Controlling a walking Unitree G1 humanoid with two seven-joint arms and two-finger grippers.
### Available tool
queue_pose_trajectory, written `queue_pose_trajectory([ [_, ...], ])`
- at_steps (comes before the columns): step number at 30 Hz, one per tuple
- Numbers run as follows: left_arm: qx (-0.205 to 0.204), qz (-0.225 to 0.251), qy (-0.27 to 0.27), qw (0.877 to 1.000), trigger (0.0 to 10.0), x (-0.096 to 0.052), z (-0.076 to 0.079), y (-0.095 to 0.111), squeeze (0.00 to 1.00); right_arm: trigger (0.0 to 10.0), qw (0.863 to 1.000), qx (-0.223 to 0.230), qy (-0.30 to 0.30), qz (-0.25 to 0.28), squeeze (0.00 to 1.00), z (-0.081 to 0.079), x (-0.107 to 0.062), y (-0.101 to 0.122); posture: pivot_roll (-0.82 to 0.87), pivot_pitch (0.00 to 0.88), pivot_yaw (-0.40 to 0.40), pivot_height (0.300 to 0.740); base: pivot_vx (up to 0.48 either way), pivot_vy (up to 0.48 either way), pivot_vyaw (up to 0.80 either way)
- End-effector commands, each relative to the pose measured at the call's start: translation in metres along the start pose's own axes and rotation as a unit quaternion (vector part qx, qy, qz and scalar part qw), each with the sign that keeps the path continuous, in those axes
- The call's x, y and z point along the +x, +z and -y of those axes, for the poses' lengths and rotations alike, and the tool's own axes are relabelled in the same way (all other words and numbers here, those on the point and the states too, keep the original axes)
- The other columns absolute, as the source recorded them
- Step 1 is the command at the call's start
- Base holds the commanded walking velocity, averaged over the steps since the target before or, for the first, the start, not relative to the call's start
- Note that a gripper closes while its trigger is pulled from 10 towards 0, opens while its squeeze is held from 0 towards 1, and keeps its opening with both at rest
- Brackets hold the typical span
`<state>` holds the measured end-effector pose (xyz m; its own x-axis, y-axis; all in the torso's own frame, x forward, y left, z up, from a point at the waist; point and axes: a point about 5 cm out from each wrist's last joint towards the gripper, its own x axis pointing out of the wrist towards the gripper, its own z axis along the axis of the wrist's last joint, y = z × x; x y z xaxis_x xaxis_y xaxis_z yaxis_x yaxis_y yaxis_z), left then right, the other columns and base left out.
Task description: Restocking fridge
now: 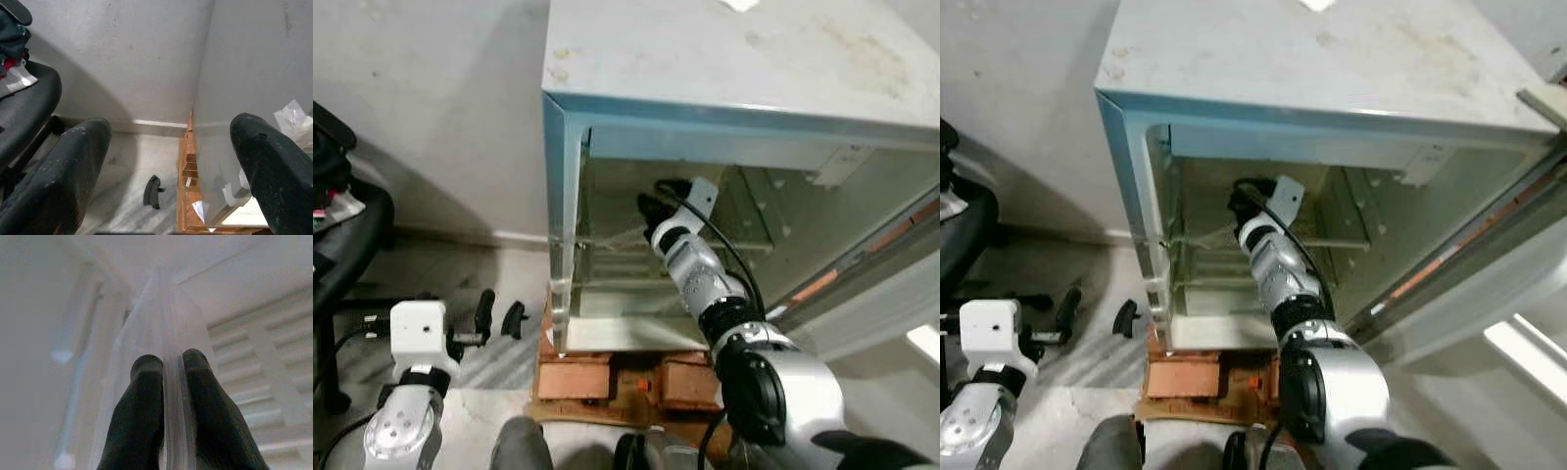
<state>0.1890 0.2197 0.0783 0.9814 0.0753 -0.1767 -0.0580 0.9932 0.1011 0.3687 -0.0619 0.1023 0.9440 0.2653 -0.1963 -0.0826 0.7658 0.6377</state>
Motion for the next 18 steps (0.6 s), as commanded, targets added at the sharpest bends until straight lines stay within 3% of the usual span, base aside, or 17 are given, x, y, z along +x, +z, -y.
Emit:
queue_pose_trajectory([
  [1, -0.001, -0.006, -0.011, 1.0, 10.0, -0.003, 0.003, 0.0, 0.0, 10.0, 0.999, 0.036, -0.007, -0.025, 0.0, -0.013, 0.001, -0.018, 0.25, 0.21, -0.151, 0.74, 0.0, 0.0, 0.0],
  [6, 0.001, -0.012, -0.016, 1.0, 10.0, 0.0, 0.005, 0.0, 0.0, 10.0, 0.99, 0.128, -0.023, -0.054, 0.0, -0.019, -0.002, -0.038, 0.24, 0.207, -0.144, 0.74, 0.0, 0.0, 0.0],
  [8, 0.003, -0.012, -0.02, 1.0, 10.0, 0.0, 0.008, 0.0, 0.0, 10.0, 0.986, 0.146, 0.006, -0.079, 0.0, -0.037, -0.002, -0.05, 0.23, 0.206, -0.143, 0.74, 0.0, 0.0, 0.0],
  [14, 0.005, -0.014, -0.022, 1.0, 10.0, 0.002, 0.009, 0.0, 0.0, 10.0, 0.977, 0.179, 0.056, -0.1, 0.0, -0.068, -0.002, -0.059, 0.23, 0.196, -0.145, 0.74, 0.0, 0.0, 0.0],
  [15, 0.005, -0.015, -0.022, 1.0, 10.0, 0.002, 0.009, 0.0, 0.0, 10.0, 0.975, 0.188, 0.061, -0.1, 0.44, -0.072, -0.002, -0.059, 0.23, 0.192, -0.147, 0.74, 0.0, 0.0, 0.0],
  [16, 0.005, -0.015, -0.022, 1.0, 10.0, 0.003, 0.01, 0.0, 0.0, 10.0, 0.973, 0.195, 0.065, -0.101, 0.98, -0.074, -0.002, -0.059, 0.23, 0.19, -0.149, 0.74, 0.0, 0.0, 0.0],
  [18, 0.005, -0.014, -0.022, 1.0, 10.0, 0.003, 0.011, 0.0, 0.0, 10.0, 0.969, 0.216, 0.071, -0.1, 1.0, -0.081, -0.001, -0.058, 0.23, 0.187, -0.151, 0.74, 0.0, 0.0, 0.0],
])
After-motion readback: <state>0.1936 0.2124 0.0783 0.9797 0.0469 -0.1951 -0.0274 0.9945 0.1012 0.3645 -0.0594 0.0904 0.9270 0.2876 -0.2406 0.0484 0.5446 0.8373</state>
